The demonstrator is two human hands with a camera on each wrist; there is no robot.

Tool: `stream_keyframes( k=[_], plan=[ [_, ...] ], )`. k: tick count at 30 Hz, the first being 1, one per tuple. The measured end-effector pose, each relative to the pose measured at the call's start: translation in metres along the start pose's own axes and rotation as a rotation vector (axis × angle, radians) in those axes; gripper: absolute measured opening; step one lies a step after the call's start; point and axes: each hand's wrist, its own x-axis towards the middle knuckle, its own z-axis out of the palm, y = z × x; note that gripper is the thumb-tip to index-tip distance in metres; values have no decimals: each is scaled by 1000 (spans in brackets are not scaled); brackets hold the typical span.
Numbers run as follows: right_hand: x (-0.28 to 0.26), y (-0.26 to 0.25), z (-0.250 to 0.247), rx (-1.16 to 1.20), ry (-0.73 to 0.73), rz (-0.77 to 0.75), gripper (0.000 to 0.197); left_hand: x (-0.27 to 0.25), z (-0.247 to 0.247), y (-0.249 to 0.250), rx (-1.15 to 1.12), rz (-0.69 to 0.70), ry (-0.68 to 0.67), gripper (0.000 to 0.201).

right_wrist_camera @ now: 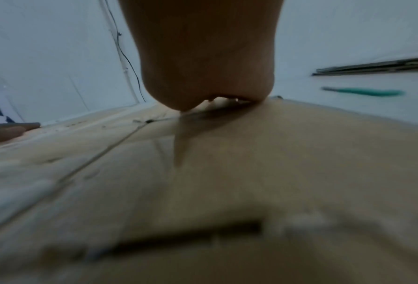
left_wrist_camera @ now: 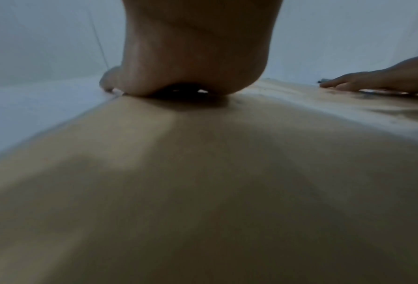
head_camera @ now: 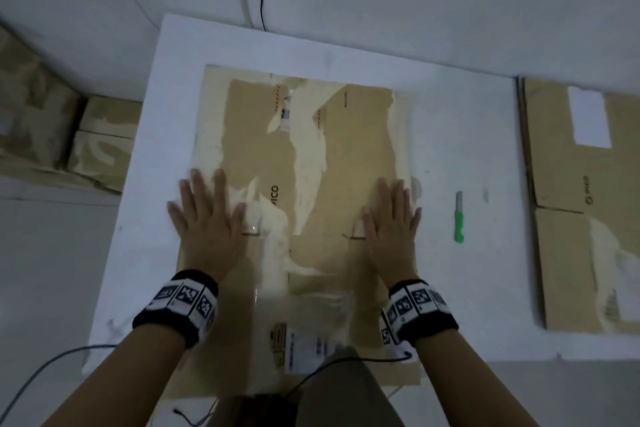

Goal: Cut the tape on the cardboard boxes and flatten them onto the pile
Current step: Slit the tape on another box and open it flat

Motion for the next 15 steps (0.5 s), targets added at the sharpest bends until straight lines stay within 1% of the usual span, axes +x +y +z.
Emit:
stream_keyframes(
  k=[2,5,8,10,11,12,14,15],
  plan=[
    [-12,6,5,-47,13,-20,61,-9,1,-3,-2,3,4,67],
    [-11,7,13,-100,57,4,62,-3,5,-5,39,26,10,67],
    [-8,9,11,-44,1,-5,64,-2,4,-10,19,44,-15,67],
    [-7,15,5,75,-22,-19,65,-3,-3,-11,-55,11,-27,67],
    [-9,17,1,167,1,11,65,-4,-9,-8,-95,-62,-21,69],
    [-12,17,-4,251,56,78,63,-6,-17,-2,-123,-191,-5,73],
    [-24,17,-14,326,170,309,57,-13,-33,13,-155,-493,34,83],
    [-30,16,-18,328,193,433,54,-17,-40,19,-176,-589,37,84]
  ],
)
